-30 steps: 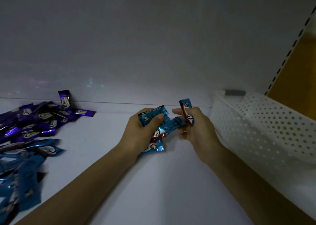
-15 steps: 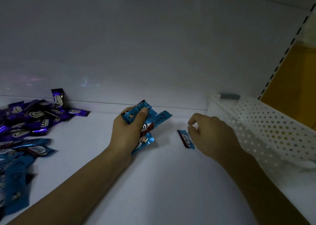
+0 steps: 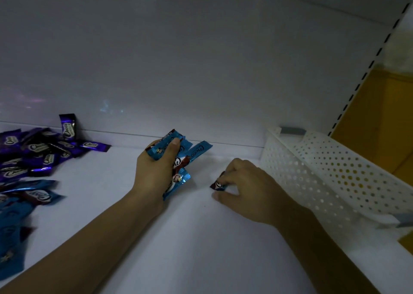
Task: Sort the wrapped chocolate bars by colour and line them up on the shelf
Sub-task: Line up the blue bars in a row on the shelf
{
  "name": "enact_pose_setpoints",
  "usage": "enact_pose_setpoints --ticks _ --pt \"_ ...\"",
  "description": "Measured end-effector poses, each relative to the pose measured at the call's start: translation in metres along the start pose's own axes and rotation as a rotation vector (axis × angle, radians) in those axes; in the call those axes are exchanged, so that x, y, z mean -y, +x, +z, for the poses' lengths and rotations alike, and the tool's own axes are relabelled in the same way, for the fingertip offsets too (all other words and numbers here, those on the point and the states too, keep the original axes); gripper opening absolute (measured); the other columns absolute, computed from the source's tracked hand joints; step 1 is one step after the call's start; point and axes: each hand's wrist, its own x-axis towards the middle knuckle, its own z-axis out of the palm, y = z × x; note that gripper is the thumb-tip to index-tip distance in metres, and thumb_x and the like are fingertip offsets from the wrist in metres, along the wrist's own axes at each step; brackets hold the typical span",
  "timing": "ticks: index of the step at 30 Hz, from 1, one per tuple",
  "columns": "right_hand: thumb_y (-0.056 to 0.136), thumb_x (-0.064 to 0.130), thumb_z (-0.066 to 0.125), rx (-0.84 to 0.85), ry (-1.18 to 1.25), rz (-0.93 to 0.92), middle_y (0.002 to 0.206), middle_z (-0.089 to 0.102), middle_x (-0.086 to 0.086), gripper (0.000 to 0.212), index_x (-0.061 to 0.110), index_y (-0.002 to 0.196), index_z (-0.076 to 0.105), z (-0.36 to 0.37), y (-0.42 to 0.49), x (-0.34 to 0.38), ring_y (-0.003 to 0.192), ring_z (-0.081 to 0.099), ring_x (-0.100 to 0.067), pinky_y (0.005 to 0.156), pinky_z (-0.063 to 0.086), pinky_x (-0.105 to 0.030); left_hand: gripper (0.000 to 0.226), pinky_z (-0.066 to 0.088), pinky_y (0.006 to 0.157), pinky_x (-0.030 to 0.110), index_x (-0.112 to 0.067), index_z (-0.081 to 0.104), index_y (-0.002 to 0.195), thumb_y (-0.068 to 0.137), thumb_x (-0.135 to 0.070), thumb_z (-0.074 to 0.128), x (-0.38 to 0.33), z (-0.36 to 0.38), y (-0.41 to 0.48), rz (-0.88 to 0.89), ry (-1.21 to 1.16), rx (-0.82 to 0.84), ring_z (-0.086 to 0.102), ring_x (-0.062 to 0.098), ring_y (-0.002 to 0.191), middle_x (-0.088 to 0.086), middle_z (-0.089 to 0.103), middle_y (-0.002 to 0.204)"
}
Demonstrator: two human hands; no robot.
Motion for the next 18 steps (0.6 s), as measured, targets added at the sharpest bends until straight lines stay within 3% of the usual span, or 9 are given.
enact_pose_setpoints --ticks 2,4,8,12,15,18 --pt "0.093 0.048 0.048 0.02 0.011 -0.012 0.137 0.047 0.007 0.044 0.026 0.131 0.055 0.008 0.002 -0.002 0.122 0.043 -0.01 0.105 0.029 -0.027 0.018 0.05 0.044 0.018 -0.015 0.066 0.106 0.092 -0.026 0.06 0.0 0.0 0.001 0.001 -0.004 -0.017 0.065 0.005 0.053 -0.008 0.075 0.074" --pt "0.097 0.046 0.04 0.041 0.054 0.024 0.149 0.037 0.008 0.048 0.027 0.142 0.04 0.014 0.004 -0.003 0.133 0.036 -0.01 0.113 0.017 -0.03 0.017 0.049 0.044 0.018 -0.016 0.066 0.106 0.093 -0.026 0.059 0.001 -0.001 0.0 0.011 0.001 -0.013 0.066 0.005 0.055 -0.004 0.075 0.08" --pt "0.096 0.056 0.026 0.018 -0.066 0.151 0.148 0.036 0.003 0.054 0.034 0.145 0.03 0.028 0.018 -0.008 0.131 0.035 -0.019 0.108 0.024 -0.039 0.016 0.05 0.045 0.019 -0.018 0.066 0.105 0.094 -0.027 0.058 0.004 -0.002 0.0 0.017 0.012 -0.014 0.069 0.006 0.063 0.0 0.074 0.091" --pt "0.086 0.075 0.013 0.095 -0.165 0.297 0.15 0.026 -0.005 0.074 0.037 0.149 0.012 0.036 0.036 -0.011 0.137 0.023 -0.025 0.112 0.017 -0.046 0.015 0.052 0.048 0.02 -0.021 0.066 0.104 0.094 -0.027 0.056 0.003 -0.002 0.001 0.015 0.024 0.0 0.07 0.007 0.067 -0.003 0.074 0.091" --pt "0.085 0.076 0.019 -0.028 -0.085 0.296 0.15 0.025 -0.005 0.077 0.034 0.15 0.014 0.039 0.039 -0.013 0.138 0.022 -0.025 0.114 0.018 -0.044 0.014 0.053 0.052 0.024 -0.022 0.066 0.102 0.095 -0.028 0.056 0.004 -0.004 0.002 0.018 0.035 0.005 0.071 0.009 0.069 -0.004 0.075 0.089" --pt "0.092 0.061 0.036 -0.237 0.031 0.192 0.135 0.043 0.003 0.059 0.025 0.138 0.04 0.044 0.036 -0.014 0.125 0.041 -0.017 0.107 0.031 -0.034 0.011 0.052 0.047 0.021 -0.023 0.066 0.098 0.095 -0.026 0.055 0.005 -0.004 0.002 0.037 0.029 0.014 0.07 0.008 0.066 -0.008 0.075 0.081"
